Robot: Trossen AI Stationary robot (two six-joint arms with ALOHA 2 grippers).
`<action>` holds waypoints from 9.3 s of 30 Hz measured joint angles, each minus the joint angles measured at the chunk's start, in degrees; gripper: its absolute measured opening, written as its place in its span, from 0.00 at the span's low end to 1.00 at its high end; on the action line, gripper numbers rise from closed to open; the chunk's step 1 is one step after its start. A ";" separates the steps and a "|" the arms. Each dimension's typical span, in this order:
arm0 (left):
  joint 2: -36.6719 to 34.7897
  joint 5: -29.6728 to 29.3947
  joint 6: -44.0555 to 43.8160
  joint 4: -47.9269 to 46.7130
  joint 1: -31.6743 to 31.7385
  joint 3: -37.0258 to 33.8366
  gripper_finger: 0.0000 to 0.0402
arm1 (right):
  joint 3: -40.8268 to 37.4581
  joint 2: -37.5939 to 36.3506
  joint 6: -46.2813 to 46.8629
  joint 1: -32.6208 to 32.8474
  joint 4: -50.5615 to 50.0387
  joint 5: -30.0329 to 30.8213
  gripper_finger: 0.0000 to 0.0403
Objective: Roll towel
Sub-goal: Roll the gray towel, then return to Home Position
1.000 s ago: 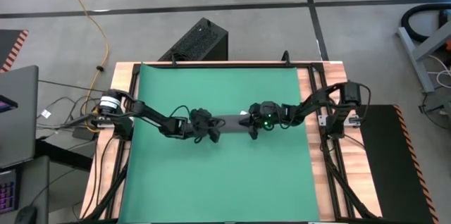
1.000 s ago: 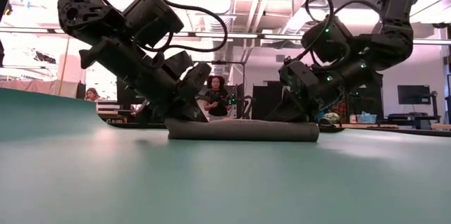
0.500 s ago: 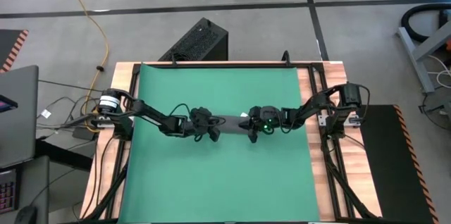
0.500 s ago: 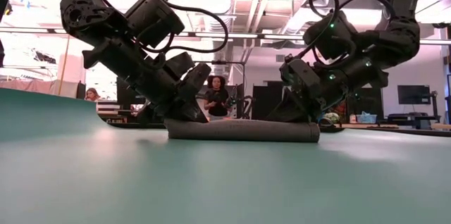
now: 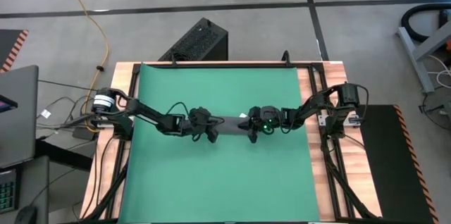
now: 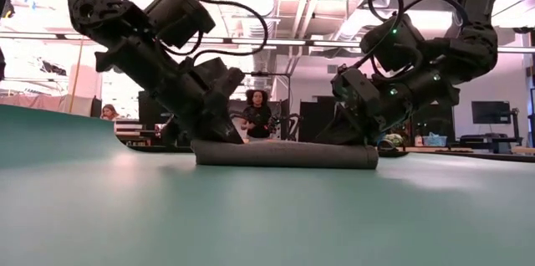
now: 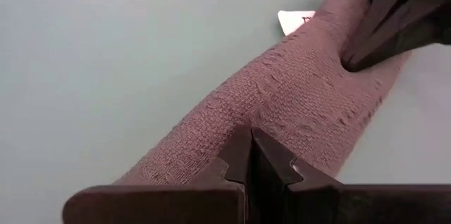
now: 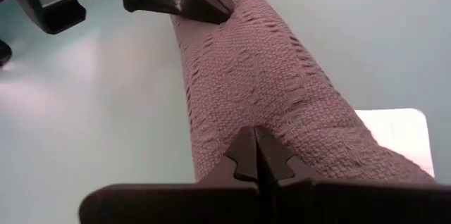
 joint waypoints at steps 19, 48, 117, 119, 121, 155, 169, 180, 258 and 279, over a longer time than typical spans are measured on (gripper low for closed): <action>-11.99 1.63 5.86 -5.68 -0.02 0.04 0.00 | -0.07 -7.28 0.31 -0.92 -3.73 0.08 0.01; -48.55 11.81 19.69 -5.79 1.29 -8.02 0.00 | 0.09 -63.71 -12.63 -6.73 -32.99 -12.26 0.06; -99.92 3.00 17.86 -27.10 -6.20 -31.28 0.00 | -25.07 -103.91 -7.43 -3.54 -45.04 6.32 0.05; -98.49 5.88 17.65 -25.73 -6.96 -31.83 0.00 | -25.32 -103.74 -7.50 -3.54 -44.87 6.29 0.05; -98.68 8.93 15.95 -25.33 -7.67 -33.55 0.00 | -25.49 -103.85 -8.55 -3.54 -44.58 5.68 0.05; -99.13 9.43 16.43 -23.59 -9.38 -34.27 0.00 | -25.57 -103.46 -11.48 -3.69 -44.86 6.28 0.05; -99.13 9.40 16.43 -23.63 -9.38 -34.27 0.00 | -25.59 -103.45 -11.45 -3.69 -44.88 6.30 0.05; -99.13 9.39 16.43 -23.63 -9.38 -34.27 0.00 | -25.59 -103.45 -11.44 -3.69 -44.88 6.30 0.05; -99.11 9.39 16.44 -23.65 -9.37 -34.25 0.00 | -25.60 -103.46 -11.44 -3.67 -44.89 6.32 0.05; -99.12 9.39 16.43 -23.64 -9.36 -34.25 0.00 | -25.60 -103.45 -11.44 -3.69 -44.89 6.30 0.05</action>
